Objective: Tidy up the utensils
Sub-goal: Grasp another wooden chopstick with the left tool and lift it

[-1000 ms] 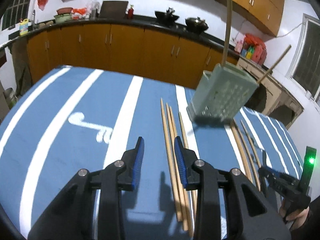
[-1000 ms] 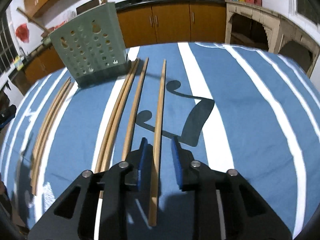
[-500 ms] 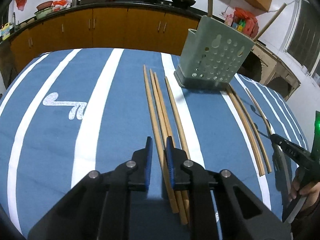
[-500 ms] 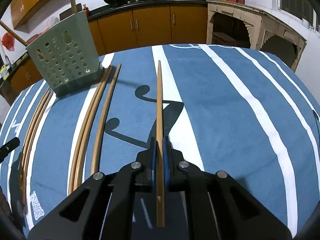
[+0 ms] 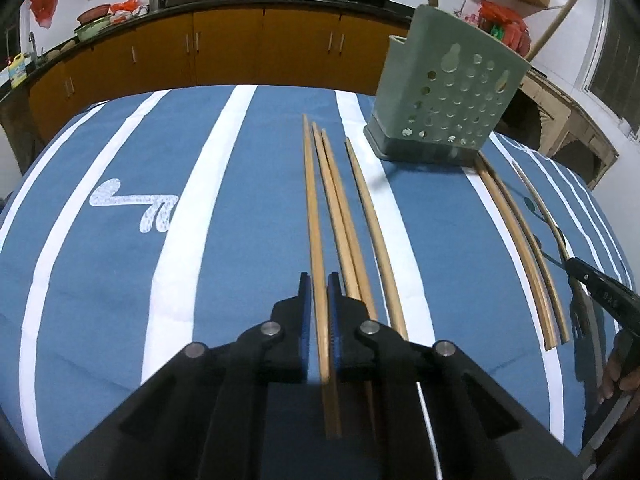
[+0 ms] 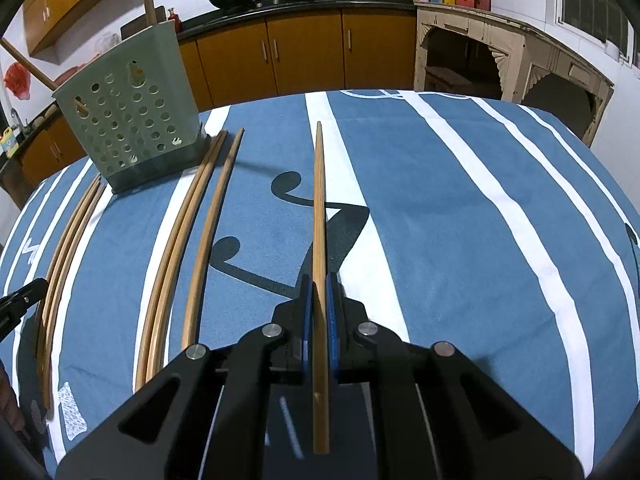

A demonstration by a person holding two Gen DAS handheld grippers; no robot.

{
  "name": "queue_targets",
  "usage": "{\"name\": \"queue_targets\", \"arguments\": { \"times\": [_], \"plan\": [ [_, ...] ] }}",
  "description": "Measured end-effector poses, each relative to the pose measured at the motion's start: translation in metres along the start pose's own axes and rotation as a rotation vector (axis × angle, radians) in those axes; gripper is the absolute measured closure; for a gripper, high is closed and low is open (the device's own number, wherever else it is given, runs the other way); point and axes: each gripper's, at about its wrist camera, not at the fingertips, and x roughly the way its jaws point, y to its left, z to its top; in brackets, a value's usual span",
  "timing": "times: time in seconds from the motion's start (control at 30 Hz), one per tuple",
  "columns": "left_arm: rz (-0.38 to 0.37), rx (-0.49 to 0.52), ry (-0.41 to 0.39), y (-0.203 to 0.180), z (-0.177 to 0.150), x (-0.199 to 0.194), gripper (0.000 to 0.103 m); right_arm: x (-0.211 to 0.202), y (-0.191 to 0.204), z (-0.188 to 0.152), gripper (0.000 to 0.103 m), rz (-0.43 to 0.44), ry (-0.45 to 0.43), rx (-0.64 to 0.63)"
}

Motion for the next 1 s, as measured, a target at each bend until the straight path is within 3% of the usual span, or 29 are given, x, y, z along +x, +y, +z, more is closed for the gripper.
{"name": "queue_targets", "arguments": {
  "times": [0.27, 0.53, 1.0],
  "plan": [
    [0.039, 0.034, -0.006, -0.005, 0.002, 0.002, 0.094, -0.001, 0.002, -0.002, 0.095, -0.001, 0.000, -0.012],
    [0.094, -0.040, -0.011, 0.026, 0.020, 0.008, 0.095, 0.005, -0.008, 0.007, 0.095, -0.017, -0.005, 0.034],
    [0.060, 0.009, -0.009, 0.035, 0.014, 0.002, 0.093, 0.002, -0.012, 0.004, 0.095, -0.016, -0.003, 0.028]
  ]
}}
